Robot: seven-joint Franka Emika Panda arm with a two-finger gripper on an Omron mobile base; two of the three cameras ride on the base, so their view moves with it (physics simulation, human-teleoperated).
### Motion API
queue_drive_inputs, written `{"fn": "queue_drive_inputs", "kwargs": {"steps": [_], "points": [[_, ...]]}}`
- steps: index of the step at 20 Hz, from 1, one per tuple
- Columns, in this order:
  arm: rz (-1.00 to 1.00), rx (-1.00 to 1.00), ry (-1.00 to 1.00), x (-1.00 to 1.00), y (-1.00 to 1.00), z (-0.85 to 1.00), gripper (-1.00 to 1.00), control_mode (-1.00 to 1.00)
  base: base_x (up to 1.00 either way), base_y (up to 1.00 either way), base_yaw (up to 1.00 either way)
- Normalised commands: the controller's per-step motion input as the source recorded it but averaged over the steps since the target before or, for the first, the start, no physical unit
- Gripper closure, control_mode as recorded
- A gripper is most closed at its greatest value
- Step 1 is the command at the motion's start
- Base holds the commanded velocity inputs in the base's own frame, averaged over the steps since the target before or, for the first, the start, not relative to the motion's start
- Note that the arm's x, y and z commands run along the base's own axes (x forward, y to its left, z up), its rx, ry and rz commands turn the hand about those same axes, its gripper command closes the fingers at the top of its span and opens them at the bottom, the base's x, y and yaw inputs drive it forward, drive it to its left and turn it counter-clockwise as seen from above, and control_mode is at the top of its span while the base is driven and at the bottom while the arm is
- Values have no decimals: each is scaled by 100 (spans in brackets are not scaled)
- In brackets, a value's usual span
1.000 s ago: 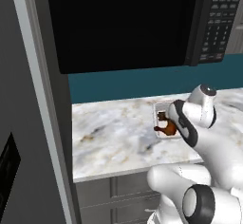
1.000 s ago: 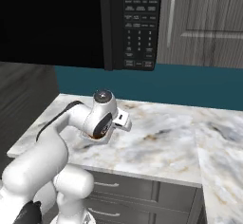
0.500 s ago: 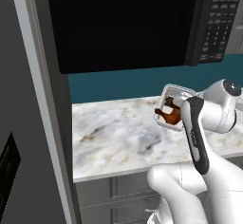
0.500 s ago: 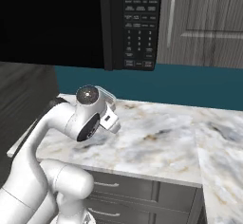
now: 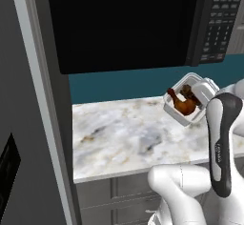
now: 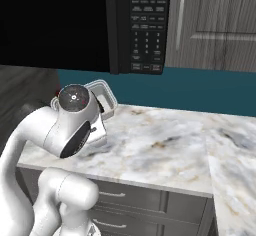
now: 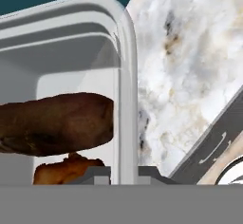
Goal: Place the tupperware on the second highest shelf of the fridge. Make space for the tupperware among the existing items by rearranging them on the shelves if needed. Close the fridge door when finished.
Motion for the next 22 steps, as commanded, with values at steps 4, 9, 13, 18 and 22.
{"fn": "queue_drive_inputs", "kwargs": {"steps": [4,9,13,18,22], "points": [[-8,21,25,-51,30,59,100,-100,0,0,0],[-1,6,18,-25,44,40,100,-100,0,0,0],[-1,-1,-3,-16,25,1,100,-100,0,0,0],[-3,0,-20,-14,0,2,100,-100,0,0,0],[0,0,-12,0,-4,0,100,-100,0,0,0]]}}
